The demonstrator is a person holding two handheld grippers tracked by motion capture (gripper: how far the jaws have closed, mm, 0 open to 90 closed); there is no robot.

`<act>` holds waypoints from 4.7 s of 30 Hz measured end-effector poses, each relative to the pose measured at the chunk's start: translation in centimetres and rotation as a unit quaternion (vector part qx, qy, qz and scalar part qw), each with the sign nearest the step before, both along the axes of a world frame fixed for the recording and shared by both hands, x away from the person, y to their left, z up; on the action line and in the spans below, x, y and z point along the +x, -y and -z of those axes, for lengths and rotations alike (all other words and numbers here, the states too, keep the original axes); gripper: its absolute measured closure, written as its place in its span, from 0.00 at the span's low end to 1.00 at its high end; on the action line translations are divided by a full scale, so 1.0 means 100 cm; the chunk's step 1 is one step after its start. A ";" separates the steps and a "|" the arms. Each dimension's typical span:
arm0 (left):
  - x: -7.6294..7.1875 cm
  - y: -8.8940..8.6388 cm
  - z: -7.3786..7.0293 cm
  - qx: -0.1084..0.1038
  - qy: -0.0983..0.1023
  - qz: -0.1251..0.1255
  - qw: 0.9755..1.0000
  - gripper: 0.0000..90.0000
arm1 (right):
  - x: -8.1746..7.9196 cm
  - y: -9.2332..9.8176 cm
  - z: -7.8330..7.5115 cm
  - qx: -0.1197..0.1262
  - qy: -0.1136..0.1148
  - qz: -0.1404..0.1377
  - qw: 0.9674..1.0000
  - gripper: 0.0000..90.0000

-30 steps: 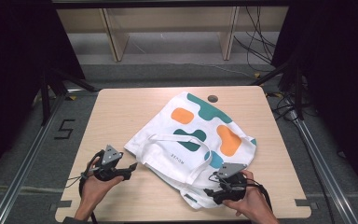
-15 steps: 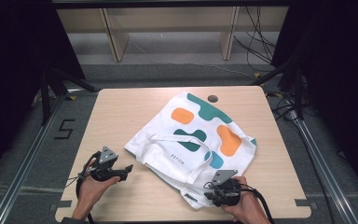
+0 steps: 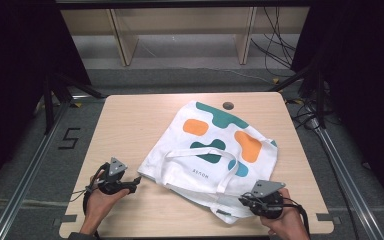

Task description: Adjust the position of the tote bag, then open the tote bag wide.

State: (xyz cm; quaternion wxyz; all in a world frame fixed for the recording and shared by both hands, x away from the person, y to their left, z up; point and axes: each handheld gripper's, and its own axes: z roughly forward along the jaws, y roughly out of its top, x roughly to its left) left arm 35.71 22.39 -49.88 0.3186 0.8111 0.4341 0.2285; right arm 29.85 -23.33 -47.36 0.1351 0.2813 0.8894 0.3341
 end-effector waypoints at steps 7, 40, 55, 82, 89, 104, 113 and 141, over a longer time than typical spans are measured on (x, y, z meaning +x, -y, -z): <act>-0.001 0.023 0.007 0.014 -0.013 0.046 0.999 0.31 | -0.001 0.022 -0.007 0.007 0.013 0.019 1.000 0.97; 0.009 0.052 -0.001 -0.020 0.053 0.178 0.982 0.95 | 0.006 0.034 0.004 -0.036 0.018 0.042 0.998 0.95; -0.046 0.067 -0.014 -0.039 0.037 0.199 0.978 0.94 | 0.017 0.063 0.002 -0.012 0.043 0.068 0.997 0.94; -0.068 0.068 -0.022 -0.068 0.036 0.208 0.975 0.93 | 0.017 0.068 0.005 -0.004 0.035 0.080 0.996 0.89; -0.069 0.066 -0.029 -0.082 0.050 0.196 0.976 0.95 | 0.015 0.069 0.000 0.005 0.042 0.081 0.996 0.93; -0.059 0.057 -0.074 -0.123 0.089 0.183 0.971 0.96 | 0.023 0.069 -0.054 0.080 0.072 0.081 0.991 0.98; -0.042 0.046 -0.125 -0.159 0.141 0.166 0.963 0.96 | 0.043 0.069 -0.115 0.123 0.120 0.062 0.983 0.98; 0.005 0.032 -0.225 -0.226 0.222 0.136 0.939 0.97 | 0.090 0.058 -0.227 0.161 0.184 0.060 0.968 0.98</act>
